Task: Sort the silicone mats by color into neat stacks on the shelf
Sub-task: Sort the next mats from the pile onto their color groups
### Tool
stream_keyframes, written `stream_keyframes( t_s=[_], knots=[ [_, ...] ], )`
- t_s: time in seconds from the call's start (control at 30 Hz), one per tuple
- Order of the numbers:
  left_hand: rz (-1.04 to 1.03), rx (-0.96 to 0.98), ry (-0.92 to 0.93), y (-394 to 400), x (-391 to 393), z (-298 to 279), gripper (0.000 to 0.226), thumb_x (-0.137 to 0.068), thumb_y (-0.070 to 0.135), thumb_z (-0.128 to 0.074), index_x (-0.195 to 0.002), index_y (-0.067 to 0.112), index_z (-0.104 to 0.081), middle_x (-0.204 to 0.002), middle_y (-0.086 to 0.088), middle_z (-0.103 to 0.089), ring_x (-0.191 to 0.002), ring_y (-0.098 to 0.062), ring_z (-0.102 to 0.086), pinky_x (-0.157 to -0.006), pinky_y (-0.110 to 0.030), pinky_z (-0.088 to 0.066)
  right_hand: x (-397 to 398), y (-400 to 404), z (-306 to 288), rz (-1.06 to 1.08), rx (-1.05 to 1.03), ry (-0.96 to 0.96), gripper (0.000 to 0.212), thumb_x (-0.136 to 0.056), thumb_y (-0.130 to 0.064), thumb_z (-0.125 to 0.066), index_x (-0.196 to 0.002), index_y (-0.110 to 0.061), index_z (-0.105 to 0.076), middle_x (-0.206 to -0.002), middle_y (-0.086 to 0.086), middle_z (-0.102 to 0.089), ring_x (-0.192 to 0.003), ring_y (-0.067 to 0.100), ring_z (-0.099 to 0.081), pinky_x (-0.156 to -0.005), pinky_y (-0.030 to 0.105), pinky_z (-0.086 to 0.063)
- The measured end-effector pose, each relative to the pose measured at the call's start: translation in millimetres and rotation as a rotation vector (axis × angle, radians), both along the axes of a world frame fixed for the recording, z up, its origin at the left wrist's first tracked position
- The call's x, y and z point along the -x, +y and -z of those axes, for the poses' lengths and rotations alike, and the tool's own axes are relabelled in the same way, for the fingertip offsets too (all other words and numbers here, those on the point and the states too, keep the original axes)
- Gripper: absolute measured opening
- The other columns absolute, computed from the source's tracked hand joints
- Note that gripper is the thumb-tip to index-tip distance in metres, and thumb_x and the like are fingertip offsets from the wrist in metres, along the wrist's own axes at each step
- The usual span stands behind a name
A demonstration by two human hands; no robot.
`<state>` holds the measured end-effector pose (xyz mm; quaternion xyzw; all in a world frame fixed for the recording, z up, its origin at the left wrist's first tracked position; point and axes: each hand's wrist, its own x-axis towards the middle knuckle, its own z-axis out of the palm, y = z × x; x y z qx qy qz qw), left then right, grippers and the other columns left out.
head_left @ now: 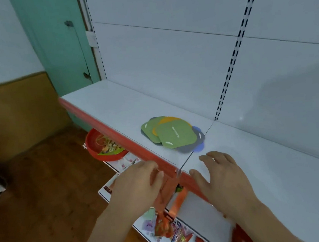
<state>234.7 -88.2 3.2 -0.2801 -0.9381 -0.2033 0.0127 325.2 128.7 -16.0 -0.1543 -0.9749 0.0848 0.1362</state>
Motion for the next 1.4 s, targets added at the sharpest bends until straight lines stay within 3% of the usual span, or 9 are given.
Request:
stream_keyframes(
  t_s=[0.2,0.43,0.67,0.77,0.83,0.97,1.1,1.27,1.4],
  knots=[
    [0.111,-0.038,-0.009,3.4,75.4,2.4,0.029,-0.102,0.051,-0.048,-0.119,0.033,-0.065,-0.107,0.014,-0.069,-0.1,-0.01,-0.065,-0.082,-0.034,-0.055,58.5,-3.8,1.1,0.122,0.036,-0.046,0.057,-0.09,-0.061,-0.043,-0.113,-0.016,-0.068,-0.113,0.007,-0.068,-0.108,0.032,-0.06,-0.087,0.047,-0.057],
    [0.237,0.045,0.017,39.6,154.9,4.5,0.025,-0.101,0.045,-0.049,-0.113,0.03,-0.065,-0.1,0.012,-0.067,-0.09,-0.013,-0.061,-0.076,-0.034,-0.052,126.9,11.0,6.1,0.209,0.092,-0.119,0.073,-0.083,-0.067,-0.037,-0.13,-0.018,-0.062,-0.137,0.005,-0.062,-0.122,0.032,-0.055,-0.101,0.046,-0.051],
    [0.329,0.139,0.034,78.1,219.2,10.4,0.038,-0.1,0.054,-0.049,-0.118,0.024,-0.063,-0.111,0.003,-0.065,-0.103,-0.021,-0.06,-0.083,-0.037,-0.052,155.8,11.7,1.4,0.292,0.15,-0.212,0.081,-0.074,-0.077,-0.042,-0.139,-0.03,-0.05,-0.134,-0.004,-0.057,-0.125,0.024,-0.05,-0.107,0.039,-0.043],
    [0.346,0.155,0.006,85.8,235.9,16.1,0.036,-0.102,0.052,-0.046,-0.112,0.022,-0.063,-0.104,0.002,-0.06,-0.098,-0.022,-0.061,-0.082,-0.037,-0.052,156.7,6.0,-7.2,0.331,0.193,-0.185,0.076,-0.078,-0.065,-0.065,-0.142,-0.034,-0.039,-0.122,-0.007,-0.05,-0.117,0.021,-0.049,-0.1,0.035,-0.045],
    [0.375,0.151,-0.022,92.6,247.8,17.0,0.031,-0.103,0.048,-0.046,-0.108,0.022,-0.063,-0.1,0.003,-0.059,-0.094,-0.021,-0.063,-0.08,-0.038,-0.053,157.8,5.6,-9.1,0.356,0.196,-0.136,0.059,-0.081,-0.049,-0.071,-0.134,-0.032,-0.05,-0.108,-0.01,-0.051,-0.106,0.022,-0.055,-0.086,0.033,-0.048],
    [0.427,0.12,-0.084,100.0,264.7,18.4,0.021,-0.102,0.04,-0.051,-0.102,0.021,-0.06,-0.095,0.004,-0.061,-0.089,-0.021,-0.064,-0.077,-0.038,-0.053,145.6,-3.3,-6.8,0.398,0.253,0.084,0.005,-0.084,-0.028,-0.063,-0.087,-0.031,-0.06,-0.079,-0.016,-0.04,-0.068,0.019,-0.052,-0.059,0.025,-0.033],
    [0.421,0.143,-0.126,106.0,269.8,18.6,0.031,-0.101,0.047,-0.052,-0.109,0.018,-0.056,-0.104,-0.001,-0.061,-0.092,-0.025,-0.064,-0.078,-0.039,-0.054,124.8,-15.2,-15.4,0.576,0.262,0.149,0.019,-0.094,-0.016,-0.064,-0.084,-0.026,-0.052,-0.074,-0.009,-0.055,-0.063,0.015,-0.052,-0.056,0.034,-0.04],
    [0.424,0.204,-0.072,113.1,263.6,25.2,0.07,-0.088,0.075,-0.057,-0.118,0.012,-0.053,-0.113,-0.007,-0.058,-0.104,-0.031,-0.063,-0.073,-0.036,-0.044,104.1,-36.8,-18.5,0.727,0.202,0.221,0.012,-0.095,-0.012,-0.062,-0.092,-0.022,-0.056,-0.064,-0.012,-0.052,-0.057,0.006,-0.05,-0.049,0.019,-0.03],
    [0.421,0.207,-0.148,120.6,272.2,27.5,0.077,-0.083,0.078,-0.061,-0.117,0.009,-0.057,-0.117,-0.012,-0.063,-0.109,-0.034,-0.063,-0.082,-0.038,-0.046,94.5,-48.4,-15.6,0.785,0.198,0.227,0.011,-0.096,-0.012,-0.063,-0.095,-0.022,-0.057,-0.065,-0.014,-0.054,-0.059,0.006,-0.052,-0.05,0.024,-0.036]
  ],
)
